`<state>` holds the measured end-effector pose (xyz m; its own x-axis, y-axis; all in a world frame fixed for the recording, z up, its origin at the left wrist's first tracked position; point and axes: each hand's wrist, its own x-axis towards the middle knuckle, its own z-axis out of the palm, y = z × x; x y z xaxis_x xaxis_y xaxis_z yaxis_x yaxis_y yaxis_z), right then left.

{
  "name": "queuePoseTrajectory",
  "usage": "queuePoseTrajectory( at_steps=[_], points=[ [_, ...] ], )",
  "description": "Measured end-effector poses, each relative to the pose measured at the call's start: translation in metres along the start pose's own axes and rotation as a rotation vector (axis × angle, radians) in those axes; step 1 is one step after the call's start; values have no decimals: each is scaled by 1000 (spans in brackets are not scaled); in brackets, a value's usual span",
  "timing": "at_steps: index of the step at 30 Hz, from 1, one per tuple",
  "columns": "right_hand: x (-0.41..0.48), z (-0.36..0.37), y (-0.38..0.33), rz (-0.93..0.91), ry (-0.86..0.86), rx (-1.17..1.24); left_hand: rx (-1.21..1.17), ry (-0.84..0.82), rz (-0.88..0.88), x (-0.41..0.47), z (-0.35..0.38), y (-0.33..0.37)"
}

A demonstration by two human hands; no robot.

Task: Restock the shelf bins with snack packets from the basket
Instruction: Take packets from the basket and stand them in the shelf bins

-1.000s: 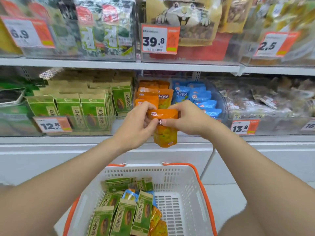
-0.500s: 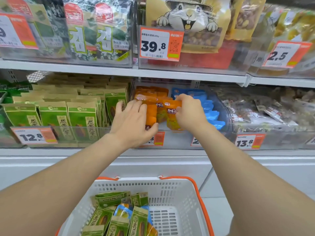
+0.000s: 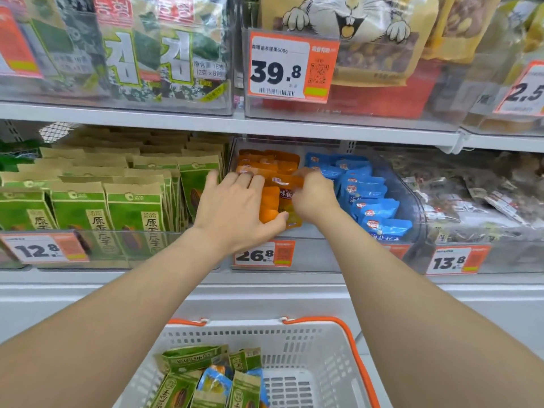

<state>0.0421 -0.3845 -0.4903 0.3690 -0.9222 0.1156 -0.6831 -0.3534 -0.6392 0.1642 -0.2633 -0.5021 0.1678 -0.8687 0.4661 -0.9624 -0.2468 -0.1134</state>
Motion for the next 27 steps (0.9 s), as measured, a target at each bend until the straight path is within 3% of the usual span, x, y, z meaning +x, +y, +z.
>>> queuePoseTrajectory(
  at_steps=[12,20,24,27],
  points=[
    [-23,-19,5,127,24,-131,-103,87,35,-27,-8,0],
    [-92,-39,-26,-128,160,-375,-121,341,314,-66,-23,-5],
    [-138,-39,-38,-279,212,-441,-89,233,436,-96,-10,-7],
    [-160,-28,-32,-310,-42,-395,-81,17,480,-123,1,-8]
  ],
)
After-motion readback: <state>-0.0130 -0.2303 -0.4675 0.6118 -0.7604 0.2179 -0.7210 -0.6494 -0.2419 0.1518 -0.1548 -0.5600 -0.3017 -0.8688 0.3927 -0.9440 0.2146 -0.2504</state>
